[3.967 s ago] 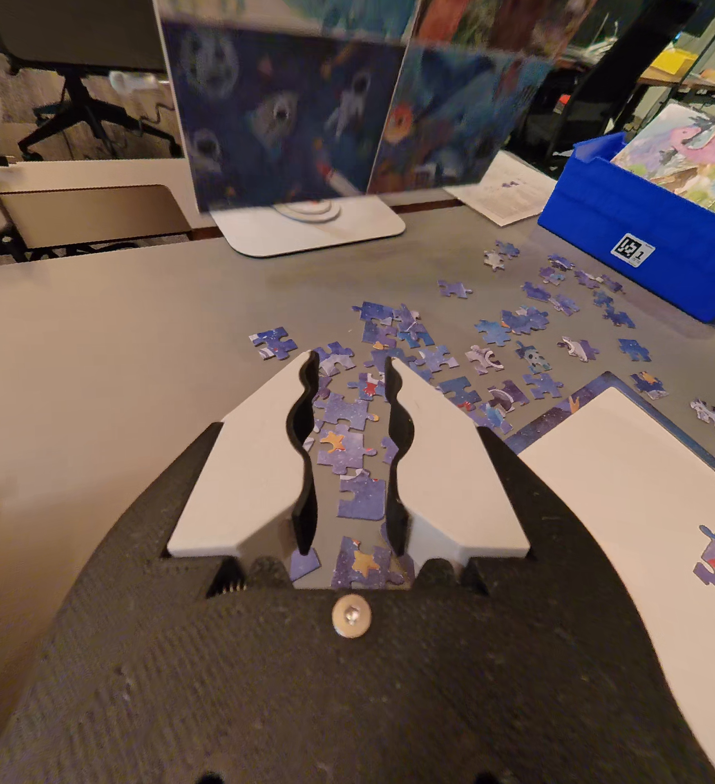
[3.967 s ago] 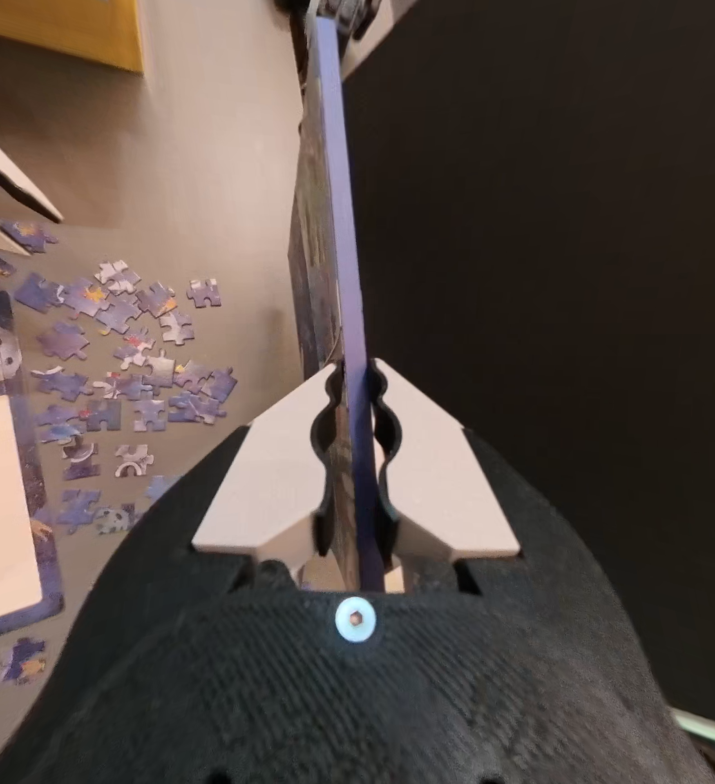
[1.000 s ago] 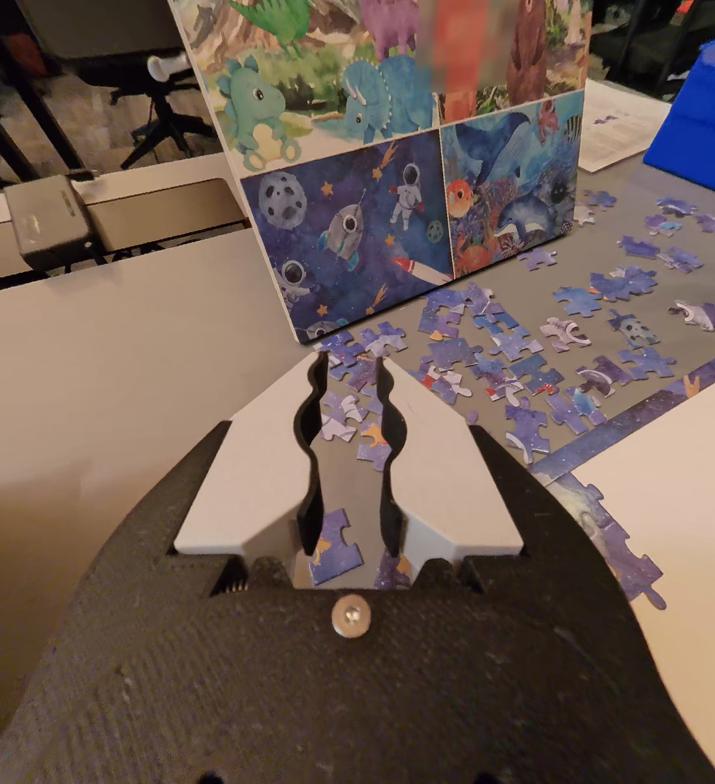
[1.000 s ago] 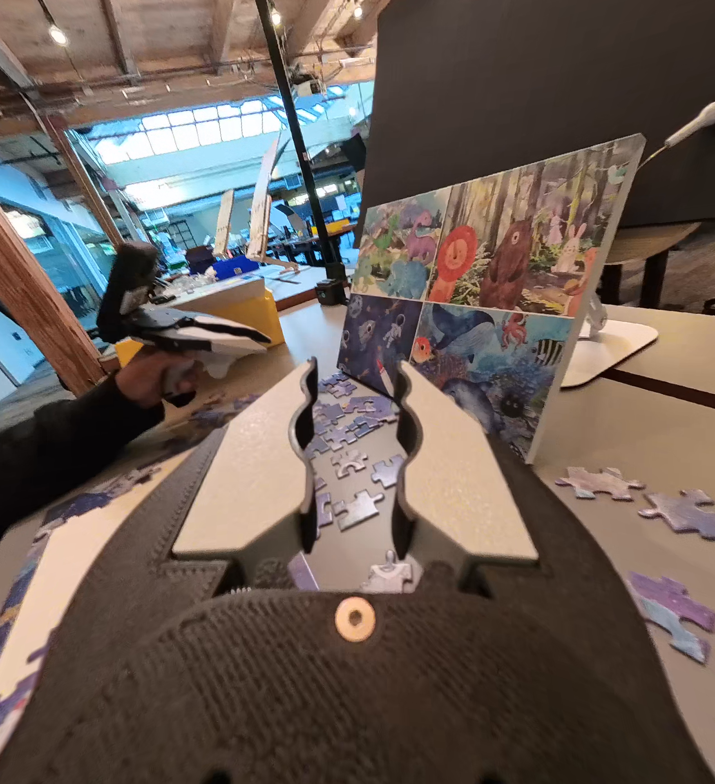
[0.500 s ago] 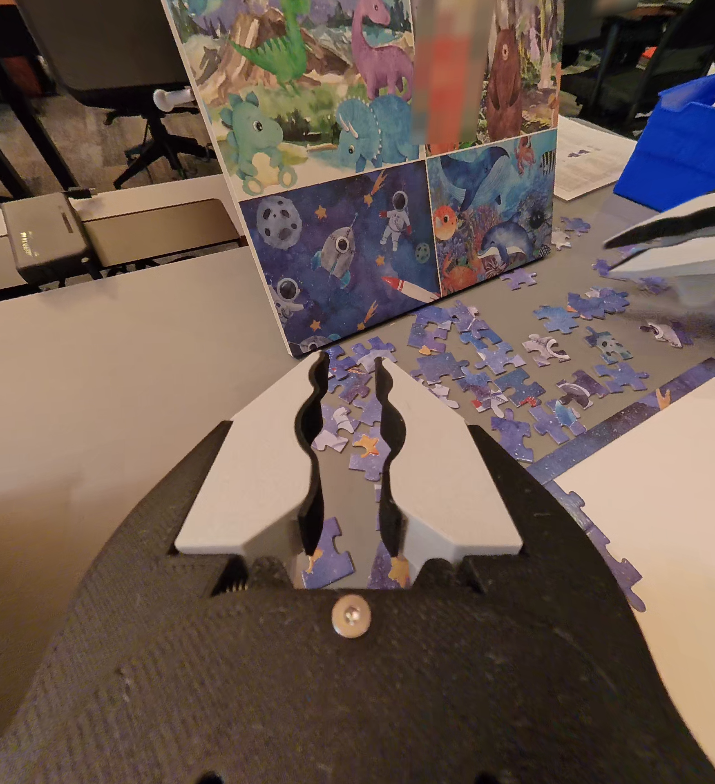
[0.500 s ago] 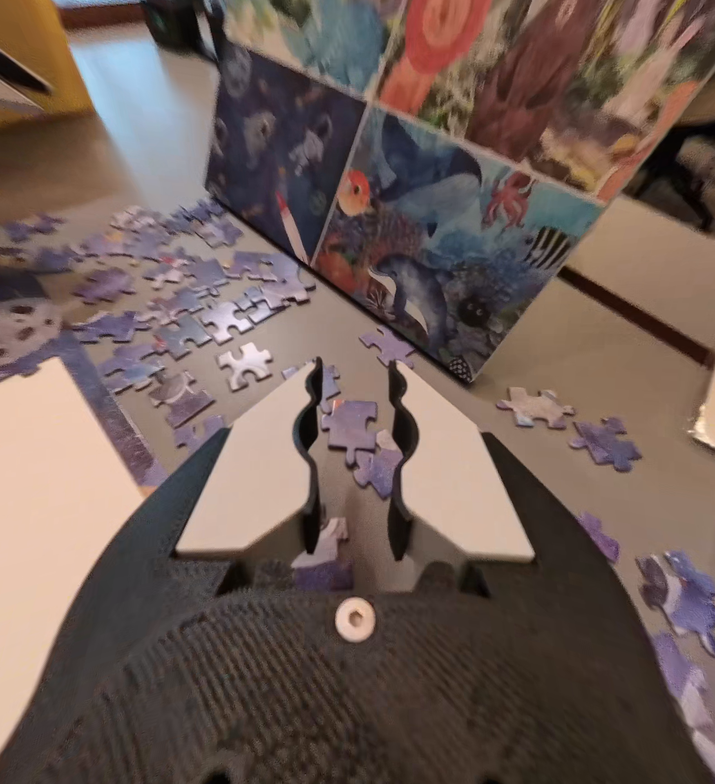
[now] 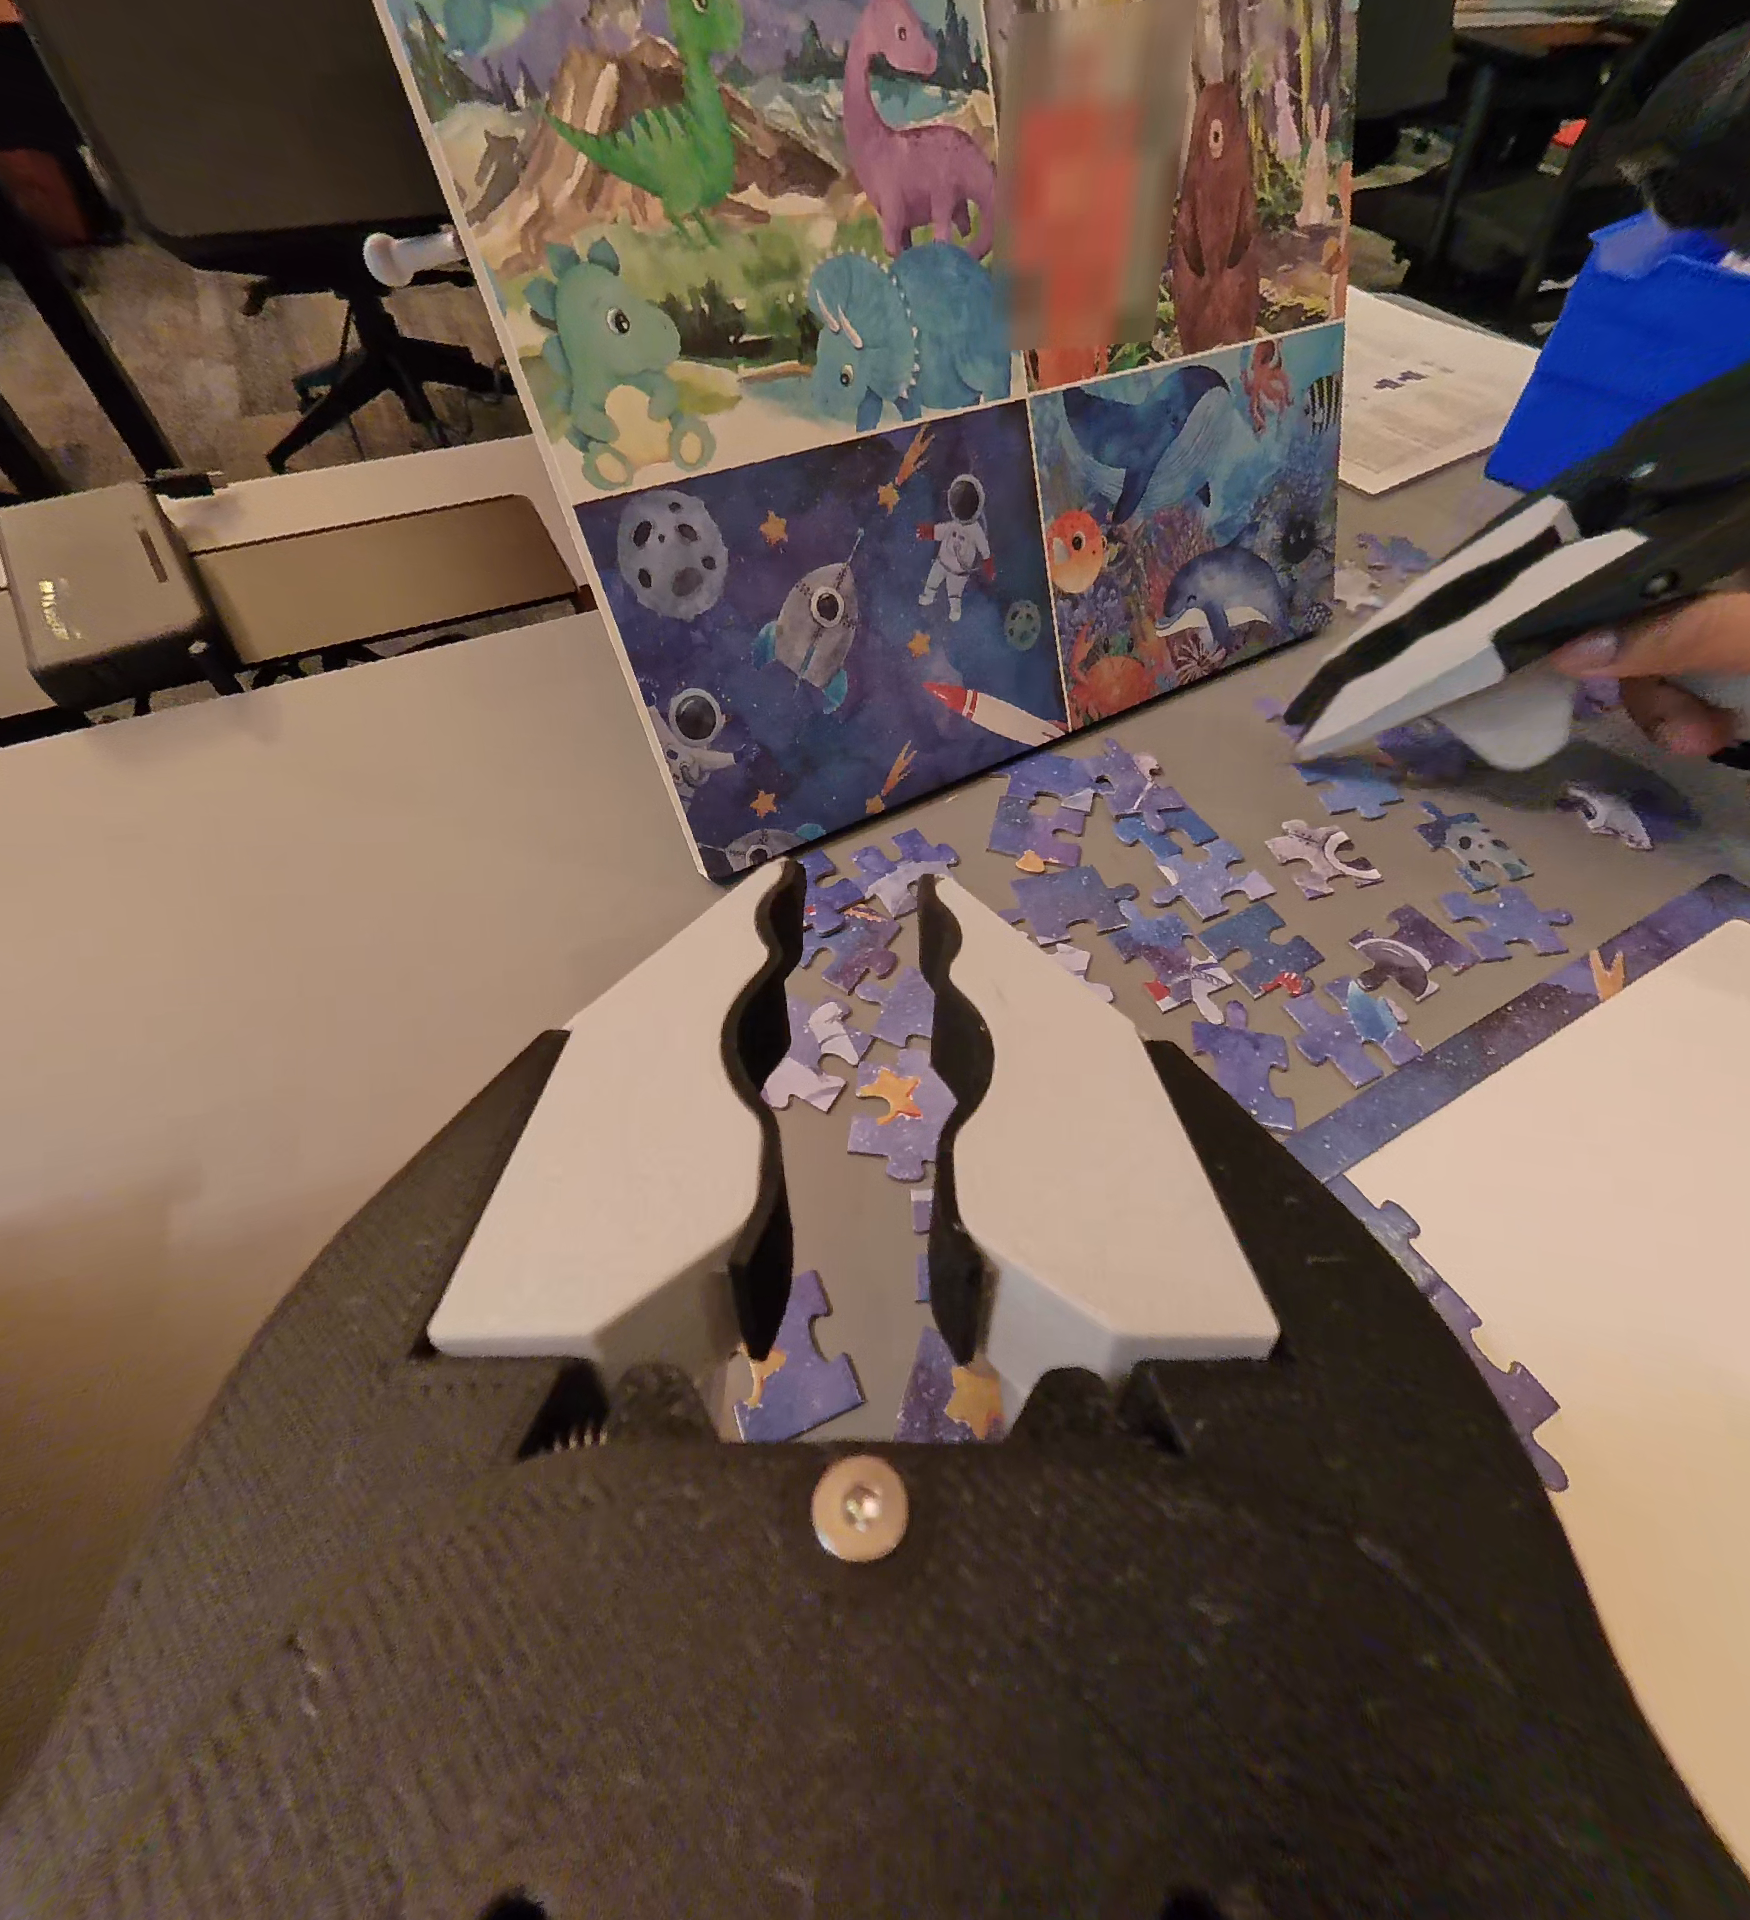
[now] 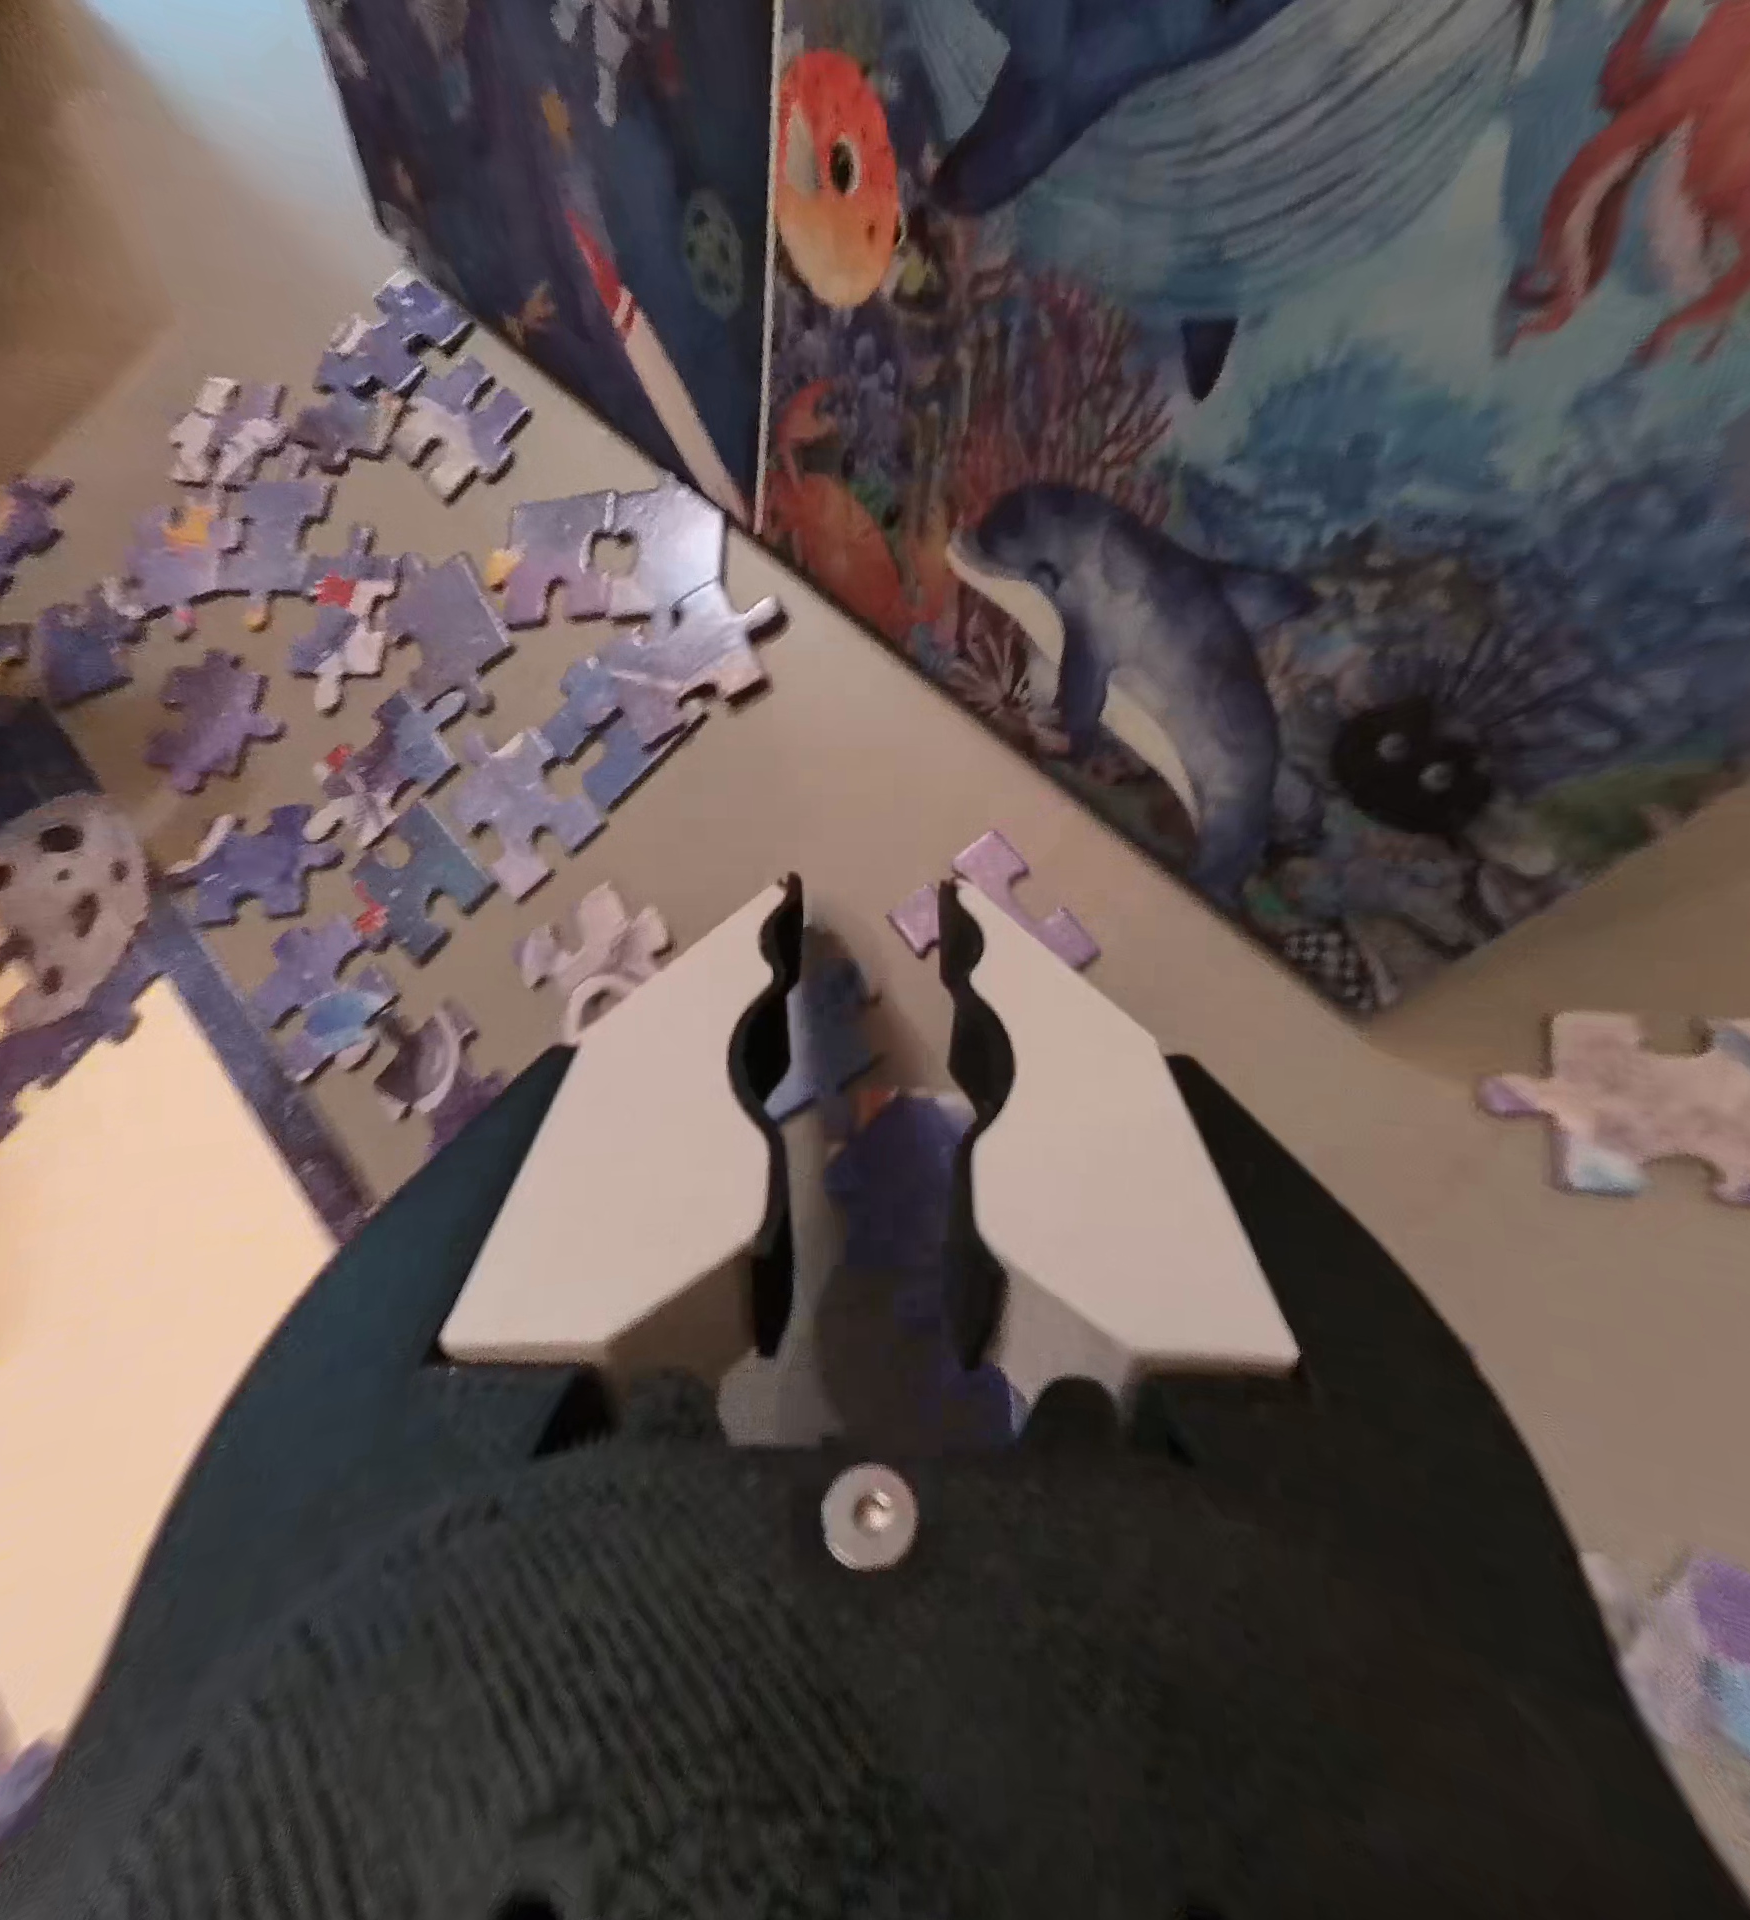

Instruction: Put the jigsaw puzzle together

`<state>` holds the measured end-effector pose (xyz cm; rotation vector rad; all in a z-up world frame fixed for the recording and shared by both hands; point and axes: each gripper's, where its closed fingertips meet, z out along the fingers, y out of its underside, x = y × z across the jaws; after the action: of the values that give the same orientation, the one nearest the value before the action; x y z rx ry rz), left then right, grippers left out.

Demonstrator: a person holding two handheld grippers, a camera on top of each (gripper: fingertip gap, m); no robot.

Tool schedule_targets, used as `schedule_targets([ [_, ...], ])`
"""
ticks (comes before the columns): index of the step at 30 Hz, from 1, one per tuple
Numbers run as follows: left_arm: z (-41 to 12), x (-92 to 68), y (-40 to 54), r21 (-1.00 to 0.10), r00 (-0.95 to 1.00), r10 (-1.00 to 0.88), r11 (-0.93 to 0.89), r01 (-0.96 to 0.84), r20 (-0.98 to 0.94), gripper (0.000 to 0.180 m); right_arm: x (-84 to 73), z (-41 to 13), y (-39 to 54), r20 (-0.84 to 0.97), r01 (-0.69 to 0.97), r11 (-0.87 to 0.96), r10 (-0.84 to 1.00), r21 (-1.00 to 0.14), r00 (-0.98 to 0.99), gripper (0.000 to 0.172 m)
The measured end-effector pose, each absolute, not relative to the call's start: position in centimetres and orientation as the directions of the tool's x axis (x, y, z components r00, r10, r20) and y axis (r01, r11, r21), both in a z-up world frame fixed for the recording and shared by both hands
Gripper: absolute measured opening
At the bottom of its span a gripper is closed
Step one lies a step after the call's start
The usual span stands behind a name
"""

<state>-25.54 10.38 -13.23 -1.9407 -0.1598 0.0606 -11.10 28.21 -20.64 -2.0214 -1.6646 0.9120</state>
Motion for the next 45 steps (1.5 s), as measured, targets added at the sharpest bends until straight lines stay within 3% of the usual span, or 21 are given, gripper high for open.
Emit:
schedule_targets([
  [3,-13.3,-25.4,10.4,-0.928,0.990,0.138,-0.365,0.081,0.032,0.020,-10.1,-20.3,27.3,-0.311,0.719,-0.261,0.948,-0.644,0.066,0.028],
  [10,-13.6,-25.4,10.5,-0.924,0.990,0.137,-0.375,0.081,0.031,0.020,-12.7,-17.0,26.2,-0.267,0.565,-0.197,0.963,-0.801,-0.043,0.028],
  [21,-13.5,-25.3,10.5,-0.922,0.991,0.135,-0.379,0.072,0.022,0.020,-18.9,-19.6,22.3,-0.110,0.644,0.019,0.981,-0.764,-0.159,0.048],
  [26,-13.4,-25.3,10.5,-0.923,0.991,0.134,-0.377,0.073,0.024,0.020,-18.9,-20.1,22.3,-0.148,0.669,-0.018,0.979,-0.743,-0.139,0.051],
  [34,-13.4,-25.3,10.7,-0.922,0.991,0.132,-0.380,0.070,0.020,0.021,-17.6,-19.8,21.0,-0.216,0.725,-0.009,0.957,-0.689,-0.193,0.041],
  [38,-13.3,-25.3,10.7,-0.922,0.991,0.132,-0.380,0.070,0.021,0.021,-19.1,-18.7,22.4,-0.133,0.633,-0.010,0.980,-0.774,-0.147,0.051],
  [41,-13.3,-25.3,10.7,-0.922,0.991,0.131,-0.381,0.068,0.019,0.021,-19.3,-19.9,22.9,-0.125,0.664,-0.017,0.985,-0.748,-0.117,0.062],
  [45,-13.2,-25.3,10.7,-0.921,0.991,0.132,-0.383,0.067,0.017,0.021,-19.1,-20.1,22.3,-0.144,0.678,-0.004,0.978,-0.735,-0.150,0.058],
])
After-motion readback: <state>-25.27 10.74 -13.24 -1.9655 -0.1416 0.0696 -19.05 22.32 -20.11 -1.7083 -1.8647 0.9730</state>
